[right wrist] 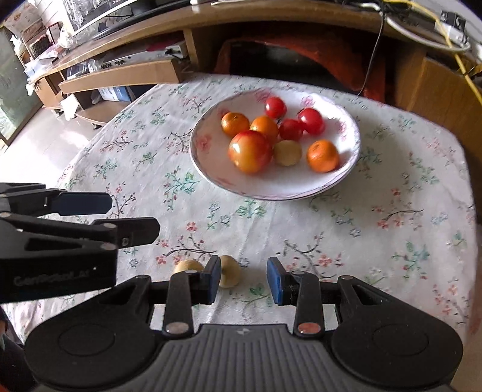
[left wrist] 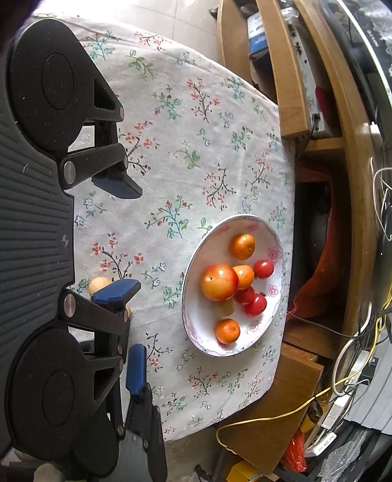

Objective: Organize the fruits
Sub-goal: 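Grasp a brown kiwi with the right tool while the left tool grasps another kiwi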

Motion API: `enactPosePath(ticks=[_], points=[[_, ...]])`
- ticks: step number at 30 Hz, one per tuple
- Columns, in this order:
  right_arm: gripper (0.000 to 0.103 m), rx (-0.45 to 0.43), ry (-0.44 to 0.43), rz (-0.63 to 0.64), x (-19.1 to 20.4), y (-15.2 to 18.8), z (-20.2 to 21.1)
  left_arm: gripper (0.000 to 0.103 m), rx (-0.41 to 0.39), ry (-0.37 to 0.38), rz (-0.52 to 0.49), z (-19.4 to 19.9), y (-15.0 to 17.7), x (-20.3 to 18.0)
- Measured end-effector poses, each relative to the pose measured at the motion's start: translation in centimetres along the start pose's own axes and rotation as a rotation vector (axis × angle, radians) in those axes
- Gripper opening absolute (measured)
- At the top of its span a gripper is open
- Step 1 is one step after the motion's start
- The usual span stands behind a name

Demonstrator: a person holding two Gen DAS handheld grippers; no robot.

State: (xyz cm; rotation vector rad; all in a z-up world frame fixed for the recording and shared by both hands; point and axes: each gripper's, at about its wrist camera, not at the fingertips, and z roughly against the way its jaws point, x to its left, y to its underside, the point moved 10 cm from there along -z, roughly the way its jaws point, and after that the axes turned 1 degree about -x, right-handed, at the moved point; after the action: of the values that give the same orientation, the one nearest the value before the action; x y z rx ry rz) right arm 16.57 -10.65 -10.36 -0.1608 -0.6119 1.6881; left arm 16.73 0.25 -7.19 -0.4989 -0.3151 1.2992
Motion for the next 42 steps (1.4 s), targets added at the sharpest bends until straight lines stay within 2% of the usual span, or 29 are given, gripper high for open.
enactPosePath(ticks=[11, 18, 23, 27, 34, 39, 40, 42], points=[[0.035, 0.012, -0.037, 0.013, 1.2, -0.4, -1.5, 0.068, 0.005, 0.018, 0.036, -0.1, 0.0, 0.9], [0.033, 0.016, -0.1, -0.072, 0.6, -0.2, -1.8, 0.07, 0.007, 0.034, 0.07, 0.2, 0.2, 1.1], [0.026, 0.016, -0.135, -0.106, 0.7, -0.4, -2.0, 0.07, 0.016, 0.024, 0.064, 0.1, 0.7, 1.1], [0.025, 0.029, -0.147, -0.106, 0.6, -0.4, -1.9, 0.071, 0.02, 0.028, 0.065, 0.1, 0.9, 1.2], [0.025, -0.016, -0.073, -0.102, -2.1, -0.2, 0.6, 0.07, 0.057, 0.065, -0.007, -0.9, 1.7, -1.1], [0.025, 0.012, -0.015, -0.094, -3.8, 1.8, 1.0, 0.064, 0.106, 0.057, -0.054, -2.8, 2.7, -2.5], [0.025, 0.019, -0.008, -0.091, -3.9, 2.1, 0.9, 0.065, 0.113, 0.061, -0.056, -3.2, 2.9, -2.7], [0.025, 0.016, -0.012, -0.094, -4.2, 2.5, 1.0, 0.061, 0.122, 0.079, -0.057, -3.6, 3.1, -3.2]])
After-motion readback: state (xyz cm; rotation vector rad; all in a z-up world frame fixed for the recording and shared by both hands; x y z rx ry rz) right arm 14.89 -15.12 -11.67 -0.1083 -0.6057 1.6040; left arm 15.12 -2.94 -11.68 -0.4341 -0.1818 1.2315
